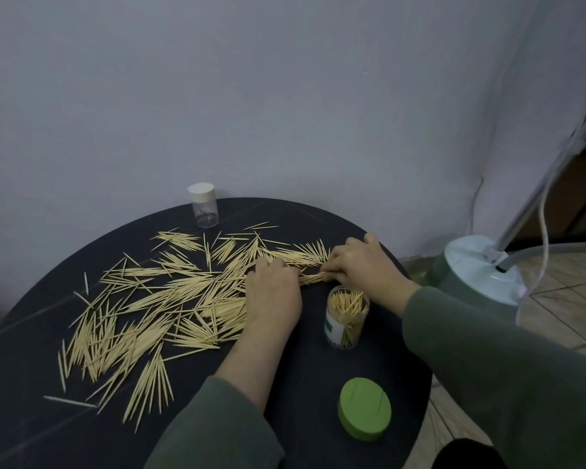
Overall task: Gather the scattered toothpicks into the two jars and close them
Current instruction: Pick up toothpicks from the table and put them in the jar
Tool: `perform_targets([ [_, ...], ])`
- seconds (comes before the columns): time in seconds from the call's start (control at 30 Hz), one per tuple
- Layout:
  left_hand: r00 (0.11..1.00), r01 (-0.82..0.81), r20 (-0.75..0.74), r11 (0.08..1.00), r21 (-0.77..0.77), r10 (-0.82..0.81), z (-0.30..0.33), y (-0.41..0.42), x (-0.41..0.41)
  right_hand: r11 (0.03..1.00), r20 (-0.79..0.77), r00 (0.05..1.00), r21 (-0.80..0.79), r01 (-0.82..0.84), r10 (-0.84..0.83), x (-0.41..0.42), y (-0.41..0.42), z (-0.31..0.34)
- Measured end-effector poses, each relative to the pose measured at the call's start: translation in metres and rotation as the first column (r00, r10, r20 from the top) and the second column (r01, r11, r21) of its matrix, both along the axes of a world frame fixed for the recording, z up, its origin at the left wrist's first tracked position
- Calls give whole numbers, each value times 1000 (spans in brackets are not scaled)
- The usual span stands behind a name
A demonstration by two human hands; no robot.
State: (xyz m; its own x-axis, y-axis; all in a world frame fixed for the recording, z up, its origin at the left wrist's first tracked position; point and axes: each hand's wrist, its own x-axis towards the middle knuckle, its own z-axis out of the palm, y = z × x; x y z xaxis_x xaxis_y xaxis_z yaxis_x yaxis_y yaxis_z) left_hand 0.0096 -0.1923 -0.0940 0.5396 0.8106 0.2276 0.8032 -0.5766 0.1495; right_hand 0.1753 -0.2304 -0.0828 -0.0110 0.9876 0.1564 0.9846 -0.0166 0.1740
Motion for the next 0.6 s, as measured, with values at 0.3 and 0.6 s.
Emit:
perform_targets([
  [0.3, 998, -62, 16, 998, 22, 62, 1, -2, 0, 999, -22, 999, 17, 45, -45, 5, -10, 3],
  [0.6, 994, -94, 51, 995, 29, 92, -2, 1, 0, 993, -108, 993, 106, 52, -40, 0, -16, 5],
])
